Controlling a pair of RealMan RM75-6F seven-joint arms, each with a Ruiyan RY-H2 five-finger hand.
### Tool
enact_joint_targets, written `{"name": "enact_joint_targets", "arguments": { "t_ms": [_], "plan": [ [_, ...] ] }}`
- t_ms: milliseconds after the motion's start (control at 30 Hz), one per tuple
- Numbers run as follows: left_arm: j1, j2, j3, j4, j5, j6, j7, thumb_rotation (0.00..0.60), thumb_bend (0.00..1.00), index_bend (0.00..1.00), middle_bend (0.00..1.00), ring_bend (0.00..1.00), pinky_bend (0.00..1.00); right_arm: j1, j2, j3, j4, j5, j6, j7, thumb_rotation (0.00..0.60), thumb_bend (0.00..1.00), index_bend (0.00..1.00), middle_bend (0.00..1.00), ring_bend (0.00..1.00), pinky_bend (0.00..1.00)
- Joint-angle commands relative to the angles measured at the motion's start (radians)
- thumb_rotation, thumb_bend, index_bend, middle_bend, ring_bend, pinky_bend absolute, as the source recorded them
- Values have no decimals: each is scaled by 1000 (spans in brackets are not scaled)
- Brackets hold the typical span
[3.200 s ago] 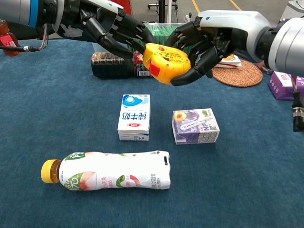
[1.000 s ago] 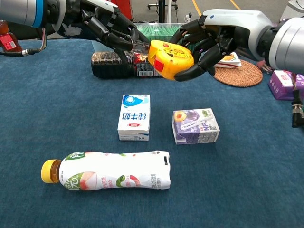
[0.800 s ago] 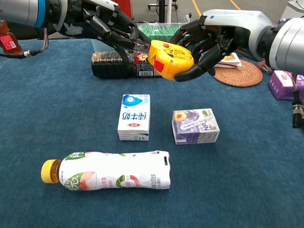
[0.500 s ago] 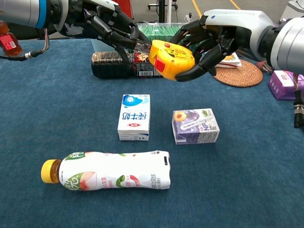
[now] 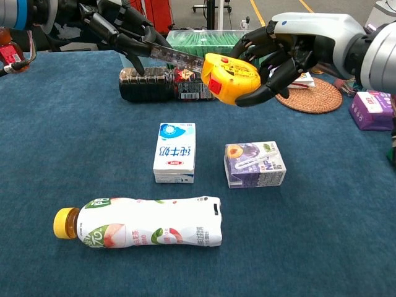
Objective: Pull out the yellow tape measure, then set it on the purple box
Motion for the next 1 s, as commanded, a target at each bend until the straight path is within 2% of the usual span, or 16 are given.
{"name": "enact_joint_targets", "arguments": {
  "t_ms": [33,433,700,1000],
  "plan": [
    [22,21,4,-10,20,12,-8,600,355,618,207,156,310,-1,5,-4,-1,1,-2,-4,600,285,604,521,592,680],
    [111,103,38,-3,104,80,-78,600,358,619,206,156,310,-11,23,-19,-4,-5,-6,-7,600,286,607,526,599,680],
    [173,159,76,48,140,122,-141,600,375,618,206,156,310,-26,36,-29,4,-20,-7,10,600,286,610,530,601,680],
    [216,191,101,130,130,114,-166,600,378,619,206,156,310,-50,55,-39,16,-37,-4,35,600,287,612,532,604,680]
  ]
}}
